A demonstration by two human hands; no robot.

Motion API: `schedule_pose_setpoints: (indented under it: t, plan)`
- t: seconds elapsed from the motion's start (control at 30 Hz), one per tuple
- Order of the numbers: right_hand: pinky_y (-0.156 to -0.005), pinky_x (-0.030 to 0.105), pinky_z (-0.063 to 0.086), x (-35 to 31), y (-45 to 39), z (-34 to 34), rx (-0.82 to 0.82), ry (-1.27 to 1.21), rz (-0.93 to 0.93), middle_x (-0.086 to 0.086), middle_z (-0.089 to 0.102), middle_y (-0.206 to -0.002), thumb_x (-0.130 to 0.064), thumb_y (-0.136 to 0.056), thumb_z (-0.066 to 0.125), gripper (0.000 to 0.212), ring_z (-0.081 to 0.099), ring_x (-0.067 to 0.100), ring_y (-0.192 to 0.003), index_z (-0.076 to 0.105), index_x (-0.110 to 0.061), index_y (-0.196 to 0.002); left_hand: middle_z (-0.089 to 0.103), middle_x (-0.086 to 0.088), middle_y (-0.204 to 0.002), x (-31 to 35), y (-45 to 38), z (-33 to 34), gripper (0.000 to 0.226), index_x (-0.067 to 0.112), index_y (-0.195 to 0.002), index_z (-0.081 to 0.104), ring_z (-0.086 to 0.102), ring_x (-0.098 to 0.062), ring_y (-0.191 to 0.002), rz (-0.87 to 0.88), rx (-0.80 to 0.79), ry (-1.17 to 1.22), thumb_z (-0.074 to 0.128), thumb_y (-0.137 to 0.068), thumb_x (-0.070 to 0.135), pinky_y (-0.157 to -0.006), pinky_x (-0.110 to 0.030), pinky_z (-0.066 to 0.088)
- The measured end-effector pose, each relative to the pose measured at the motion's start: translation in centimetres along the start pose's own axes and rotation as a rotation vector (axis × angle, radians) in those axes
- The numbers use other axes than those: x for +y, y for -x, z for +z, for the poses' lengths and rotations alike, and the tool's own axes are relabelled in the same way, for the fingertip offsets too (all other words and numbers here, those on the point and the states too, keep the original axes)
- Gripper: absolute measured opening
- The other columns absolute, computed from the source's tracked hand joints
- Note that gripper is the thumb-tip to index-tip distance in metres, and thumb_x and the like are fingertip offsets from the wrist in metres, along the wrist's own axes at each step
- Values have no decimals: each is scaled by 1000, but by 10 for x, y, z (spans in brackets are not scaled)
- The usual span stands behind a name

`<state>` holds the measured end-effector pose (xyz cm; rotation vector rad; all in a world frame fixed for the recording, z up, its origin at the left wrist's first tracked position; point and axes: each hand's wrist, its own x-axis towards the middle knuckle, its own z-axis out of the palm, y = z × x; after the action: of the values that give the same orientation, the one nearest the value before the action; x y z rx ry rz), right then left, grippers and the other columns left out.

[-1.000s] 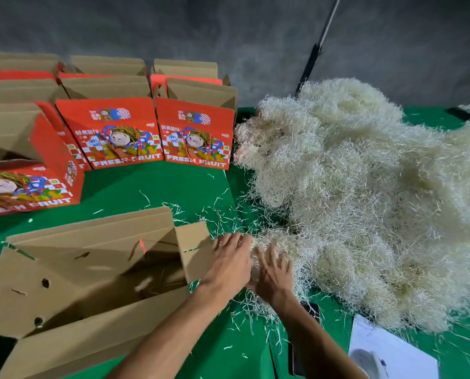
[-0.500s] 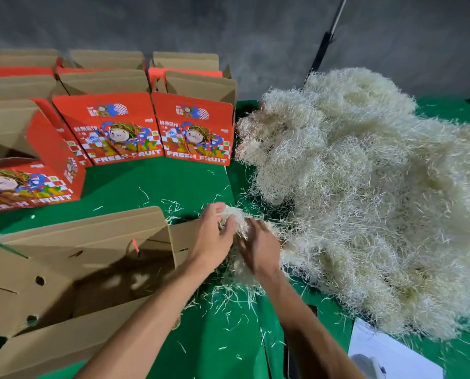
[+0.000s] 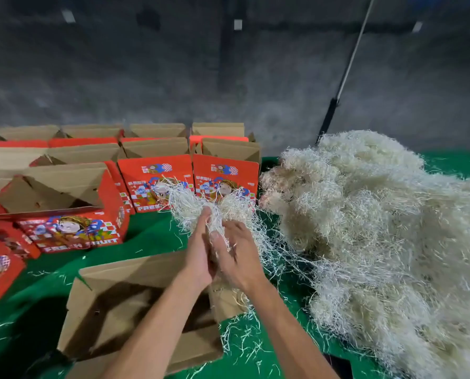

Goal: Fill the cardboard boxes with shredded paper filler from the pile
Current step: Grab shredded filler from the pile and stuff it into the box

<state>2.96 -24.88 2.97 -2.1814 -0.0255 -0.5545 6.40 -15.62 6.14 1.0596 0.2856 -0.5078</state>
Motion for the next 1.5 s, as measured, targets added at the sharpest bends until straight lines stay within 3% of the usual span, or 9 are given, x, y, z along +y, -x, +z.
schedule_pose_setpoints:
  t: [0.13,0.33,0.53,0.7,0.87,1.07,1.17,1.33,1.5]
  plan:
    - [-117,26,27,-24,0,22,219,-114,-132,-17,46,-148,-54,-102,39,41,36,5,-140,61,-31,-129,73,-14,-111,38,9,-38,53,19,-121,70,72,-32,-96,96,43,148,66,-83,56,-76,-42,58]
    - [-116,46,32,-67,14,62,-53,-797,554,-25,43,-145,-94,-75,35,78,46,3,-130,33,-58,-144,71,-16,-116,63,32,-91,69,11,-120,71,71,-35,-101,128,-51,293,79,-64,50,-75,-45,60]
    - [-109,21,36,-107,26,86,-29,-774,400,-43,50,-128,-84,-78,50,65,47,-7,-129,49,-52,-135,51,0,-146,42,58,-122,70,22,-148,37,49,-20,-132,299,253,-466,72,-89,35,-110,-36,41]
    - [-98,3,34,-113,41,101,62,-607,372,-36,49,-128,-56,-87,68,62,45,-19,-120,45,-35,-140,58,9,-117,38,71,-150,29,25,-121,46,58,5,-85,364,158,-904,60,-95,21,-69,-10,46]
    - [-118,36,25,-102,47,106,70,-594,594,-4,28,-159,-68,-86,58,79,37,16,-140,13,-50,-149,55,27,-125,40,84,-178,59,63,-110,60,50,2,-115,193,118,-434,78,-56,74,-101,-35,40]
    - [-112,12,19,-112,72,125,41,-393,355,-29,35,-147,-82,-88,34,44,28,-21,-132,22,-75,-130,46,20,-145,19,84,-162,58,57,-141,35,52,-12,-116,232,374,-53,55,-88,67,-106,-44,36]
    - [-123,37,20,-110,76,135,148,-358,398,-6,29,-158,-76,-92,32,59,24,7,-148,42,-47,-143,39,14,-151,16,83,-163,62,43,-146,37,41,-4,-124,394,453,-90,62,-90,55,-105,-30,30]
    - [-99,18,39,-117,67,134,143,-415,414,-28,63,-101,-56,-97,48,22,57,-15,-100,56,-44,-114,62,5,-128,-8,78,-173,53,19,-143,46,57,-8,-114,388,328,-488,48,-99,49,-103,-32,44]
    - [-53,18,37,-92,54,115,70,-473,627,-8,47,-59,-72,-88,44,64,43,7,-52,57,-10,-99,55,4,-72,32,69,-194,32,23,-109,50,52,-9,-62,247,484,-121,51,-97,53,-65,-29,47]
